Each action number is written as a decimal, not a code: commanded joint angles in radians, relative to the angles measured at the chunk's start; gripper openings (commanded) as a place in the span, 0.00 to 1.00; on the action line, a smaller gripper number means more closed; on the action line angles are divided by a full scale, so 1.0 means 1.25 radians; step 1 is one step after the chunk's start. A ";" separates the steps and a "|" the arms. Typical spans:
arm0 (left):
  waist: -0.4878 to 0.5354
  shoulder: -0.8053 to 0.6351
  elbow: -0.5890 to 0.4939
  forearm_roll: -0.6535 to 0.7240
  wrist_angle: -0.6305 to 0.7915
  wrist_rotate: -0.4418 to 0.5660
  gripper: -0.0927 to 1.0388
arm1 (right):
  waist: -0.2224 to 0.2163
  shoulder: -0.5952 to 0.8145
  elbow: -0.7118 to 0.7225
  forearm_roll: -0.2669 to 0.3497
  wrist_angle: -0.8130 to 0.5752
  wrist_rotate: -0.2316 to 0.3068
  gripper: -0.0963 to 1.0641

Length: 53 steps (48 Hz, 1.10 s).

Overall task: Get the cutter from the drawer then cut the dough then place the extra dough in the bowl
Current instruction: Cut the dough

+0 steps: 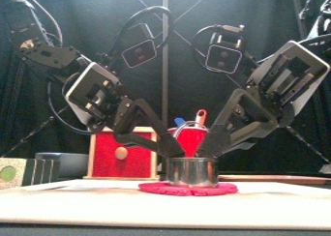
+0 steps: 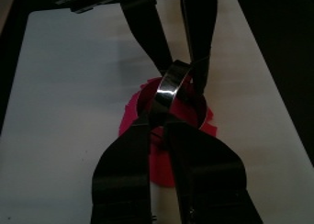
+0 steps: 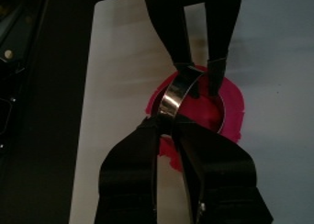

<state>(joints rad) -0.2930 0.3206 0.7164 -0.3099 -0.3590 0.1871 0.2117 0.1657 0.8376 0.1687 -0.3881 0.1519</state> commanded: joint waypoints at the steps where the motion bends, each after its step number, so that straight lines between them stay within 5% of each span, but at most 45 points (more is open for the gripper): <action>1: -0.031 0.036 0.015 0.011 0.061 -0.004 0.47 | -0.034 0.009 -0.002 0.001 0.011 0.004 0.48; 24: -0.031 0.025 0.012 0.005 0.007 -0.005 0.52 | -0.039 0.006 -0.027 0.001 0.050 0.015 0.51; 43: -0.029 0.011 0.012 -0.005 0.000 -0.004 0.64 | -0.044 -0.012 -0.049 0.002 0.096 0.013 0.80; 53: -0.028 -0.009 0.015 -0.004 -0.028 -0.002 0.65 | -0.043 -0.029 -0.053 0.000 0.096 0.013 0.81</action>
<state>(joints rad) -0.3022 0.3129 0.7072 -0.3160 -0.3988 0.1856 0.1795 0.1595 0.7747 0.1657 -0.2746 0.1672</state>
